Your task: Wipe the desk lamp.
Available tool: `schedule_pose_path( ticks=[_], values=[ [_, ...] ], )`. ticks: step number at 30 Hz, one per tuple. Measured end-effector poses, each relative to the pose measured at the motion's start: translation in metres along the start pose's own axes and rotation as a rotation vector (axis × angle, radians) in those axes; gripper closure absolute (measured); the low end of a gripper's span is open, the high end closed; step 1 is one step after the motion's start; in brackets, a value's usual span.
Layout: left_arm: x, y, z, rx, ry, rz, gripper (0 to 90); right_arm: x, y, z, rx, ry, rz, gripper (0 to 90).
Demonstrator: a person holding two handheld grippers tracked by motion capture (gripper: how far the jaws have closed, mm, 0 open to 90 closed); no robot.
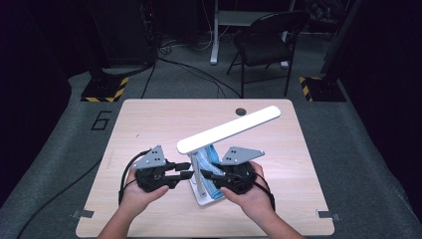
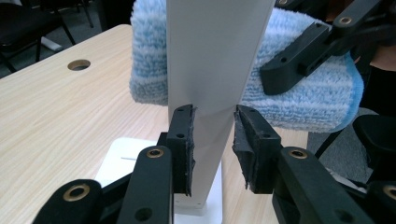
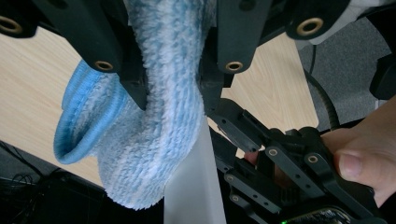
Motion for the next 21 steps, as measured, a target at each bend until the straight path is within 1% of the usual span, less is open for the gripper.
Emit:
schedule_pose_path(
  ticks=[1,2,5,6,7,11,12,14,15,16,17,18,20,21],
  values=[
    [0.001,-0.001,-0.001,0.001,0.01,-0.002,68.1,0.001,-0.001,-0.002,-0.003,-0.001,0.001,71.0],
    [0.0,-0.001,-0.001,0.0,0.003,-0.002,68.1,0.002,-0.002,-0.003,-0.002,-0.004,0.001,71.0],
    [0.0,-0.001,-0.003,0.007,0.016,-0.007,68.1,0.003,-0.005,-0.007,-0.003,-0.009,0.001,71.0],
    [0.0,-0.002,-0.003,0.007,0.015,-0.011,68.1,0.003,-0.005,-0.008,-0.004,-0.01,0.001,71.0],
    [-0.001,-0.002,-0.003,0.008,0.007,-0.005,68.2,0.003,-0.006,-0.009,-0.004,-0.01,-0.001,71.0],
    [0.0,-0.002,-0.004,0.014,0.007,-0.002,68.2,0.002,-0.007,-0.011,-0.006,0.001,-0.009,71.0],
    [0.0,-0.002,-0.005,0.005,0.004,-0.005,68.1,0.002,-0.007,-0.011,-0.003,0.001,-0.011,71.0],
    [0.0,-0.003,-0.006,0.003,0.007,-0.005,68.1,0.003,-0.008,-0.013,-0.001,-0.006,-0.011,71.0],
    [0.0,-0.004,-0.007,0.006,0.016,-0.004,68.1,0.003,-0.009,-0.015,-0.007,-0.004,-0.011,71.0],
    [-0.001,-0.004,-0.008,0.001,0.007,-0.006,68.1,0.004,-0.01,-0.016,-0.01,-0.005,-0.012,71.0],
    [0.0,-0.004,-0.008,0.003,0.007,-0.004,68.1,0.004,-0.01,-0.017,-0.014,-0.008,-0.014,71.0],
    [0.0,-0.005,-0.009,0.001,0.016,-0.008,68.1,0.004,-0.011,-0.019,-0.018,-0.007,-0.011,71.0],
    [-0.001,-0.005,-0.01,0.005,0.01,-0.005,68.1,0.005,-0.012,-0.021,-0.019,-0.014,-0.012,71.0],
    [0.0,-0.006,-0.011,0.003,0.02,-0.012,68.1,0.005,-0.013,-0.022,-0.021,-0.017,-0.009,71.0]
  ],
)
Point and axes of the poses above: each handheld gripper's, and its own axes: y roughly forward along the jaws, z roughly out of its underside, x roughly to its left, the point moved 4 cm from there along y, roughly forward along the jaws, and after that the axes turned 13 degrees about -z, right-handed, at the moved point
